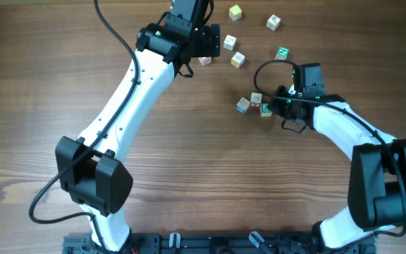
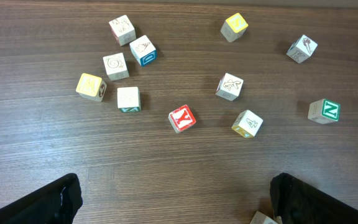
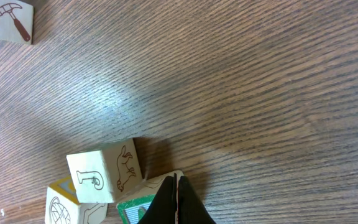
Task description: Form a circle
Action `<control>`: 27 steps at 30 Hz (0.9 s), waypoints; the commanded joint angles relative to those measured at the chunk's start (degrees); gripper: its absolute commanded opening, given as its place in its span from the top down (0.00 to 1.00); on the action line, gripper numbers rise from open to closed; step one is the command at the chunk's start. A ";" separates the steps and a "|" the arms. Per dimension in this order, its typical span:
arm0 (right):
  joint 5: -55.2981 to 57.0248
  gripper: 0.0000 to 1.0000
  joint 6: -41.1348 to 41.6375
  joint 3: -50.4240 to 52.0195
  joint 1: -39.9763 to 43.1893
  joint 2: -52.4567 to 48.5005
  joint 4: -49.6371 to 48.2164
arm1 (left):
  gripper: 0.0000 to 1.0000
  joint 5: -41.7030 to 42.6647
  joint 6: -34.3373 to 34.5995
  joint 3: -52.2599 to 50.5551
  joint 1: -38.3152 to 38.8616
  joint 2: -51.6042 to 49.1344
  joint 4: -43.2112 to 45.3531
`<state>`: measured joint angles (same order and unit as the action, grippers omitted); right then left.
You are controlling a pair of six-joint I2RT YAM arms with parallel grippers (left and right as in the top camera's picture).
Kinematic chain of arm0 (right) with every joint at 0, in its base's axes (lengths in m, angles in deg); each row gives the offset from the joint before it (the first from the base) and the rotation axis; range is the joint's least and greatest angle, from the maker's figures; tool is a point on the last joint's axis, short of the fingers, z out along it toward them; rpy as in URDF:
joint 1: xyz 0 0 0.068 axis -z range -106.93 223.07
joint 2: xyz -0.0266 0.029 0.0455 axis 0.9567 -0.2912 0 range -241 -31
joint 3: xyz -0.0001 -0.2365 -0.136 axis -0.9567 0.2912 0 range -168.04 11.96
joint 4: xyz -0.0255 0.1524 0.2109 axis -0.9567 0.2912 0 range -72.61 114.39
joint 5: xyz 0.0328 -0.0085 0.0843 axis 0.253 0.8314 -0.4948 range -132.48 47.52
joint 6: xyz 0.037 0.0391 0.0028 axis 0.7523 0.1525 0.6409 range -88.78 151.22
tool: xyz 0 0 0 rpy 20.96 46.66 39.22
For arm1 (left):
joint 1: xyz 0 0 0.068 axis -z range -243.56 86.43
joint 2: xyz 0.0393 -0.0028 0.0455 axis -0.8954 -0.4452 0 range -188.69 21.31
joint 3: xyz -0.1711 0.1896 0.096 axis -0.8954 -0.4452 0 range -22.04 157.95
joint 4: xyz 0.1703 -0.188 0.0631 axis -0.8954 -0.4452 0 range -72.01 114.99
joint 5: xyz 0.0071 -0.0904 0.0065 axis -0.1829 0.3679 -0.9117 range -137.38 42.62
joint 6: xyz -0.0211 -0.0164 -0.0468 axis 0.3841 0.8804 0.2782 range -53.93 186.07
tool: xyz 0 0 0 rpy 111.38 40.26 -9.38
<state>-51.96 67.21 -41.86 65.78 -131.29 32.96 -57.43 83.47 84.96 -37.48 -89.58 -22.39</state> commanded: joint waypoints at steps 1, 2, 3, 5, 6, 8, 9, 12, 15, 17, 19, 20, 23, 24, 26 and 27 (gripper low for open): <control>-1.20 0.96 0.59 -0.94 0.24 -0.39 -0.26 | 0.00 -0.52 -0.50 1.01 -0.11 1.29 0.09; -1.20 0.96 0.61 -0.94 0.24 -0.39 -0.24 | 0.00 -0.52 -0.50 1.01 -0.11 1.29 0.09; -1.20 0.96 0.61 -0.94 0.24 -0.39 -0.22 | 0.00 -0.52 -0.50 1.01 -0.11 1.29 0.09; -1.20 0.96 0.61 -0.94 0.24 -0.39 -0.20 | 0.00 -0.52 -0.50 1.01 -0.11 1.29 0.09; -1.20 0.96 0.63 -0.94 0.24 -0.39 -0.17 | 0.00 -0.52 -0.50 1.01 -0.11 1.29 0.09; -1.11 0.96 0.57 -0.94 0.24 -0.39 -0.15 | 0.00 -0.52 -0.50 1.01 -0.11 1.29 0.09; -0.92 0.96 0.57 -0.94 0.24 -0.39 -0.15 | 0.00 -0.52 -0.50 1.01 -0.11 1.29 0.09; 0.98 0.96 0.46 -0.94 0.24 -0.39 0.09 | 0.00 -0.52 -0.50 1.01 -0.11 1.29 0.09; 4.24 0.96 1.70 -0.94 0.24 -0.39 1.62 | 0.00 -0.52 -0.50 1.01 -0.11 1.29 0.09; 5.18 0.96 1.95 -0.94 0.24 -0.39 2.86 | 0.00 -0.52 -0.50 1.01 -0.11 1.29 0.09; 5.16 0.96 1.97 -0.94 0.24 -0.39 4.02 | 0.00 -0.52 -0.50 1.01 -0.11 1.29 0.09; 5.14 0.96 1.95 -0.94 0.24 -0.39 4.35 | 0.00 -0.52 -0.50 1.01 -0.11 1.29 0.09; 2.99 0.96 1.92 -0.94 0.24 -0.39 5.11 | 0.00 -0.52 -0.50 1.01 -0.11 1.29 0.09; 1.60 0.96 1.90 -0.94 0.24 -0.39 5.09 | 0.00 -0.52 -0.50 1.01 -0.11 1.29 0.09; -0.83 0.96 1.95 -0.94 0.24 -0.39 5.16 | 0.00 -0.52 -0.50 1.01 -0.11 1.29 0.09; -1.51 0.96 1.95 -0.94 0.24 -0.39 5.33 | 0.00 -0.52 -0.50 1.01 -0.11 1.29 0.09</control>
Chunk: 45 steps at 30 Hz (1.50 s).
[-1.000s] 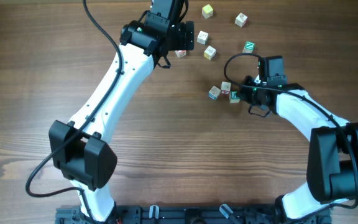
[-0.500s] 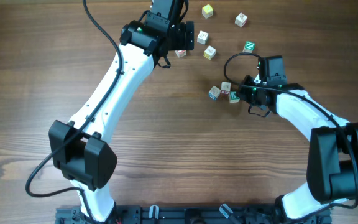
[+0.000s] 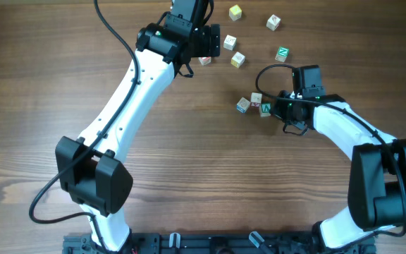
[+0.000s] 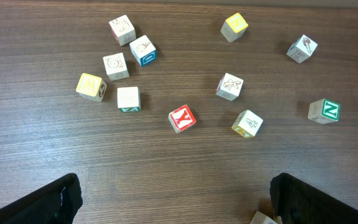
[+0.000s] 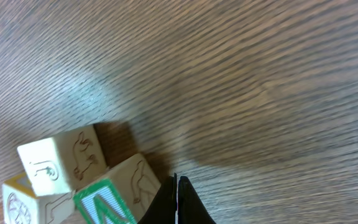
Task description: Form a circle
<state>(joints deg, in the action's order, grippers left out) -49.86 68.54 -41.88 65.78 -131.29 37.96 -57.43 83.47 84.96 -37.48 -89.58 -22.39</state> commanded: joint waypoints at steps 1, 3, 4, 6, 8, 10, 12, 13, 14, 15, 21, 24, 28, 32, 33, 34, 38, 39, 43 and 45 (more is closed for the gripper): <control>-4.02 0.96 0.85 -0.92 0.24 -0.39 0.85 | 0.00 -0.52 -0.50 1.01 -0.11 1.29 0.09; -3.93 0.96 1.70 -0.92 0.24 -0.39 1.79 | 0.00 -0.52 -0.50 1.01 -0.11 1.29 0.09; -3.96 0.96 1.73 -0.92 0.24 -0.39 2.14 | 0.00 -0.52 -0.50 1.01 -0.11 1.29 0.09; -3.93 0.96 1.75 -0.92 0.24 -0.39 2.62 | 0.00 -0.52 -0.50 1.01 -0.11 1.29 0.09; -3.93 0.96 1.73 -0.92 0.24 -0.39 2.82 | 0.00 -0.52 -0.50 1.01 -0.11 1.29 0.09; -3.96 0.96 1.75 -0.92 0.24 -0.39 2.80 | 0.00 -0.52 -0.50 1.01 -0.11 1.29 0.09; -3.96 0.96 1.75 -0.92 0.24 -0.39 2.82 | 0.00 -0.52 -0.50 1.01 -0.11 1.29 0.09; -4.04 0.96 1.73 -0.92 0.24 -0.39 2.84 | 0.00 -0.52 -0.50 1.01 -0.11 1.29 0.09; -4.39 0.96 1.73 -0.92 0.24 -0.39 2.84 | 0.00 -0.52 -0.50 1.01 -0.11 1.29 0.09; -4.66 0.96 1.75 -0.92 0.24 -0.39 2.84 | 0.00 -0.52 -0.50 1.01 -0.11 1.29 0.09; -7.39 0.96 1.84 -0.92 0.24 -0.39 5.11 | 0.00 -0.52 -0.50 1.01 -0.11 1.29 0.09; -7.21 0.96 1.81 -0.92 0.24 -0.39 5.14 | 0.00 -0.52 -0.50 1.01 -0.11 1.29 0.09; 0.26 0.96 1.81 -0.92 0.24 -0.39 3.39 | 0.00 -0.52 -0.50 1.01 -0.07 1.29 0.09; 2.67 0.96 1.77 -0.92 0.24 -0.39 2.19 | 0.00 -0.52 -0.50 1.01 -0.07 1.29 0.09; 2.67 0.96 1.77 -0.92 0.24 -0.39 1.84 | 0.00 -0.52 -0.50 1.01 -0.07 1.29 0.09; 2.67 0.96 1.77 -0.92 0.24 -0.39 1.29 | 0.00 -0.52 -0.50 1.01 -0.07 1.29 0.09; 2.64 0.96 1.84 -0.92 0.24 -0.39 -0.48 | 0.00 -0.52 -0.50 1.01 -0.07 1.29 0.09; 2.64 0.96 1.86 -0.92 0.24 -0.39 -0.70 | 0.00 -0.52 -0.50 1.01 -0.07 1.29 0.09; 1.05 0.96 1.90 -0.92 0.24 -0.39 -1.29 | 0.00 -0.52 -0.50 1.01 -0.07 1.29 0.09; -0.02 0.96 1.88 -0.92 0.24 -0.39 -1.51 | 0.00 -0.52 -0.50 1.01 -0.07 1.29 0.11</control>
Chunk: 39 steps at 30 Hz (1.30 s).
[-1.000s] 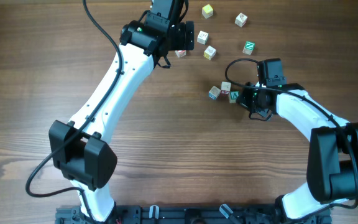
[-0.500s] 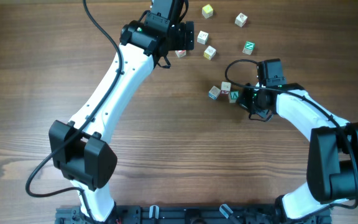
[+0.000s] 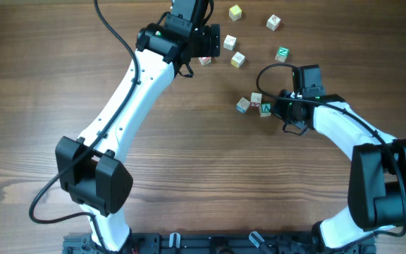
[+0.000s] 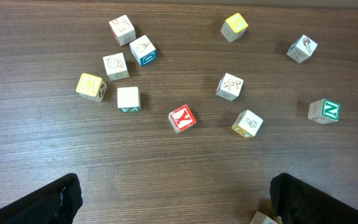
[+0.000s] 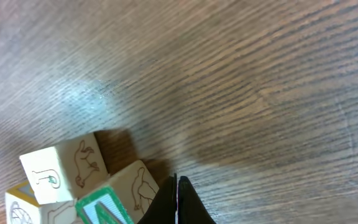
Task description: Form a circle
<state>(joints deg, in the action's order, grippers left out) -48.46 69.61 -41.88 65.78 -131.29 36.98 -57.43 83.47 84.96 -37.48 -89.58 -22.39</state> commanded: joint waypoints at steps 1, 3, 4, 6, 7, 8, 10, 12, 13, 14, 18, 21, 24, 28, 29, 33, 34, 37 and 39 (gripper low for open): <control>-1.60 0.96 1.16 -0.92 0.24 -0.39 -0.55 | 0.00 -0.52 -0.50 1.01 -0.07 1.29 0.09; -1.62 0.96 2.27 -0.92 0.24 -0.39 -0.50 | 0.00 -0.52 -0.50 1.01 -0.07 1.29 0.11; -1.88 0.95 2.27 -0.92 0.24 -0.39 -0.52 | 0.00 -0.50 -0.50 1.01 -0.07 1.29 0.11; -3.15 0.96 2.27 -0.92 0.24 -0.39 -0.52 | 0.00 -0.50 -0.50 1.01 -0.07 1.29 0.11; -3.34 0.96 2.27 -0.92 0.24 -0.39 -0.50 | 0.00 -0.50 -0.50 1.01 -0.07 1.29 0.11; -3.58 0.96 2.27 -0.92 0.24 -0.39 -0.48 | 0.00 -0.52 -0.50 1.01 -0.07 1.29 0.09; -3.58 0.96 2.27 -0.92 0.24 -0.39 -0.46 | 0.00 -0.52 -0.50 1.01 -0.07 1.29 0.11; -3.58 0.96 2.27 -0.92 0.24 -0.39 -0.44 | 0.00 -0.52 -0.50 1.01 -0.07 1.29 0.09; -3.58 0.96 2.27 -0.92 0.24 -0.39 -0.31 | 0.00 -0.52 -0.50 1.01 -0.07 1.29 0.11; -3.82 0.96 2.27 -0.92 0.24 -0.39 -0.22 | 0.00 -0.52 -0.50 1.01 -0.07 1.29 0.09; -5.35 0.96 2.25 -0.92 0.24 -0.39 -0.22 | 0.00 -0.52 -0.50 1.01 -0.07 1.29 0.09; -5.31 0.96 2.23 -0.92 0.24 -0.39 -0.04 | 0.00 -0.52 -0.50 1.01 -0.07 1.29 0.11; -5.31 0.96 2.23 -0.92 0.24 -0.39 0.00 | 0.00 -0.52 -0.50 1.01 -0.07 1.29 0.09; -5.29 0.96 2.25 -0.92 0.24 -0.39 0.09 | 0.00 -0.52 -0.50 1.01 -0.07 1.29 0.09; -5.27 0.96 2.23 -0.92 0.24 -0.39 0.13 | 0.00 -0.52 -0.50 1.01 -0.07 1.29 0.11; -5.31 0.96 2.27 -0.92 0.24 -0.39 0.20 | 0.00 -0.50 -0.50 1.01 -0.07 1.29 0.09; -5.31 0.96 2.25 -0.92 0.24 -0.39 0.26 | 0.00 -0.52 -0.50 1.01 -0.07 1.29 0.09; -5.22 0.96 2.16 -0.92 0.24 -0.39 0.66 | 0.00 -0.52 -0.50 1.01 -0.07 1.29 0.11; -4.26 0.96 2.21 -0.92 0.24 -0.39 0.61 | 0.00 -0.52 -0.50 1.01 -0.07 1.29 0.09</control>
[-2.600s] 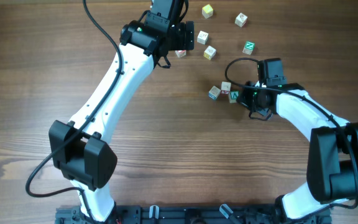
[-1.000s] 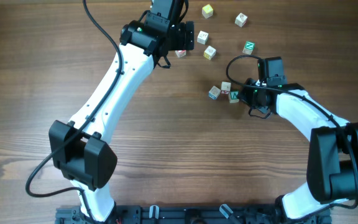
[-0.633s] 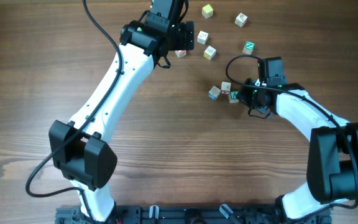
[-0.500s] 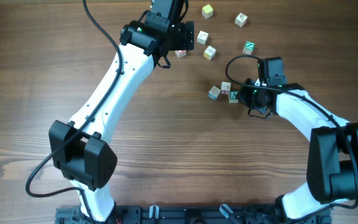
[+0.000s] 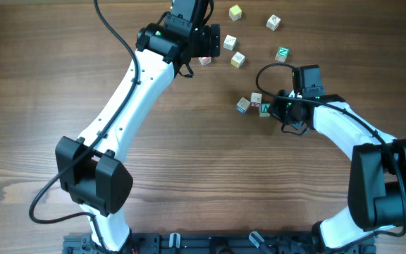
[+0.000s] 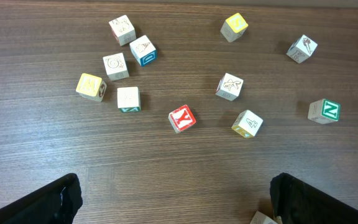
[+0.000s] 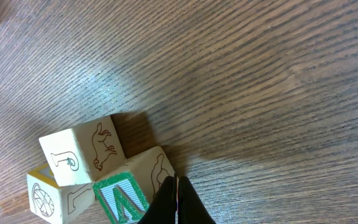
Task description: Form a circle
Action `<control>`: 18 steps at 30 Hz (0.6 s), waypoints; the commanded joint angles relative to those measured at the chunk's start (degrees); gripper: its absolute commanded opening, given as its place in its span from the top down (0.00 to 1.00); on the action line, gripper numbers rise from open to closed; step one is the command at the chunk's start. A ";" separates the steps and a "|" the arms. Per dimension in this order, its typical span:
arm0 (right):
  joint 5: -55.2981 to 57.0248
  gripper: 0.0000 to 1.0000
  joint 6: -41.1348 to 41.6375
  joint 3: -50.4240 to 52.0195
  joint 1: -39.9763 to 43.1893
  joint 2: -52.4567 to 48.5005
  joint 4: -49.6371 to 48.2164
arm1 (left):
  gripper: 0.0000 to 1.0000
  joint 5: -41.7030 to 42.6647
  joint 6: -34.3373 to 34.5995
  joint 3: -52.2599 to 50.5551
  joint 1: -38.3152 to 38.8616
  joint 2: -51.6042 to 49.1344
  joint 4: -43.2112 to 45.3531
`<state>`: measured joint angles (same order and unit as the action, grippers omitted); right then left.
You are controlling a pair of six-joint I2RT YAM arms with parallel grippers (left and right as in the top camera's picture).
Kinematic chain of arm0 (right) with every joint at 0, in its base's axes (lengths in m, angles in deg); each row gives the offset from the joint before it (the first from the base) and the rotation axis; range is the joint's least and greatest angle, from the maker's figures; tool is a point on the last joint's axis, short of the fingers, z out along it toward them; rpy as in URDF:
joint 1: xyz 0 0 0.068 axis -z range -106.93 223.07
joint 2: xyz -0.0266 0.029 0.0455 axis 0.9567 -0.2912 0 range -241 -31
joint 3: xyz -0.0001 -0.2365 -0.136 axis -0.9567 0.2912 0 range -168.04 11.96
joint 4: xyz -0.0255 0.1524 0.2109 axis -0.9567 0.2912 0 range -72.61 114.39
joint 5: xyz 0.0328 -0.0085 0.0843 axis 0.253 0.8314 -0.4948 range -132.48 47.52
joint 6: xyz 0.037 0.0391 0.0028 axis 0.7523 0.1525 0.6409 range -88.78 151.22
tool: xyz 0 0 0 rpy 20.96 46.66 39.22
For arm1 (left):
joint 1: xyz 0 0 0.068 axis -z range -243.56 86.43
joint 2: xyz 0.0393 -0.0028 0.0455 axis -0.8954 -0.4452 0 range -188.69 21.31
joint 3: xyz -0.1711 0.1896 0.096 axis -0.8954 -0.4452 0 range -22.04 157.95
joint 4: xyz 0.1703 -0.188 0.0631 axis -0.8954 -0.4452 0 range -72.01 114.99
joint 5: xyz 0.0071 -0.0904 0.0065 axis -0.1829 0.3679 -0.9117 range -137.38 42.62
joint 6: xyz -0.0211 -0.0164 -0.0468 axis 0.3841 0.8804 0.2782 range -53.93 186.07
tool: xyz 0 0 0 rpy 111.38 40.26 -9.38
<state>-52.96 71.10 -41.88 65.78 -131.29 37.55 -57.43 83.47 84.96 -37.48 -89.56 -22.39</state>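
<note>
Several wooblocks lie scattered on the table. A red Y block (image 6: 182, 118), a green N block (image 6: 324, 111) and a yellow block (image 6: 234, 27) show in the left wrist view. Three blocks sit clustered: a green-lettered block (image 7: 129, 198), a J block with a horse (image 7: 82, 158) and a yellow-edged block (image 7: 45, 200). My right gripper (image 7: 176, 200) is shut on nothing, its tip against the green-lettered block's side. My left gripper (image 6: 176, 200) hangs open above the table at the far side, nothing between its fingers (image 6: 58, 198).
The three-block cluster (image 5: 255, 104) lies in the middle right of the wooden table (image 5: 189, 176). Loose blocks spread along the far edge, such as one (image 5: 273, 22) at the back right. A block corner (image 6: 263, 218) shows beside my left gripper's right finger.
In the right wrist view the cluster sits a little further right and up, and a hammer block's corner shows at the top left. The left arm has not moved.
My shut right gripper stood against the green-lettered block, whose top was barely in view. Then the block showed its letter face, having shifted a little toward the J block. The gripper has stayed shut at that block since. The left gripper hung open and still throughout.
</note>
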 commanded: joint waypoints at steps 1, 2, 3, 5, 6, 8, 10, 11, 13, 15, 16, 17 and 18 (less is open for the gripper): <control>0.92 0.96 0.74 -0.92 0.24 -0.39 0.04 | 0.00 -0.52 -0.50 1.01 -0.07 1.27 0.09; 1.68 0.96 0.79 -0.92 0.24 -0.39 0.04 | 0.00 -0.52 -0.50 1.01 -0.07 1.27 0.11; 1.92 0.96 0.74 -0.92 0.24 -0.39 0.00 | 0.00 -0.52 -0.50 1.01 -0.07 1.27 0.09; 2.93 0.96 0.72 -0.92 0.24 -0.39 -0.17 | 0.00 -0.52 -0.50 1.01 -0.07 1.27 0.09; 3.78 0.96 0.61 -0.92 0.24 -0.37 -0.17 | 0.00 -0.52 -0.50 1.01 -0.07 1.27 0.09; 4.42 0.96 0.57 -0.92 0.26 -0.35 -0.24 | 0.00 -0.52 -0.50 1.01 -0.07 1.27 0.09; 4.48 0.96 0.52 -1.01 0.26 -0.13 -0.70 | 0.00 -0.52 -0.50 1.01 -0.07 1.27 0.09; 4.46 0.96 -0.07 -1.22 0.26 0.07 -0.85 | 0.00 -0.52 -0.50 1.01 -0.07 1.27 0.09; 4.48 0.96 -2.93 -2.43 0.26 0.92 -0.59 | 0.00 -0.52 -0.50 1.01 -0.07 1.27 0.11; 4.46 0.95 -5.51 -3.87 0.26 1.73 0.13 | 0.00 -0.52 -0.50 1.01 -0.07 1.27 0.11; 4.46 0.95 -6.32 -4.33 0.26 2.05 0.26 | 0.00 -0.52 -0.50 1.01 -0.07 1.27 0.09; 4.46 0.94 -6.93 -4.72 0.26 2.34 0.28 | 0.00 -0.52 -0.50 1.01 -0.07 1.27 0.11; 4.46 0.92 -6.95 -4.79 0.26 2.56 0.24 | 0.00 -0.52 -0.50 1.01 -0.07 1.27 0.11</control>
<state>-49.68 67.16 -44.51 65.78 -131.11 37.72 -57.43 83.47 84.96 -37.48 -89.58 -22.39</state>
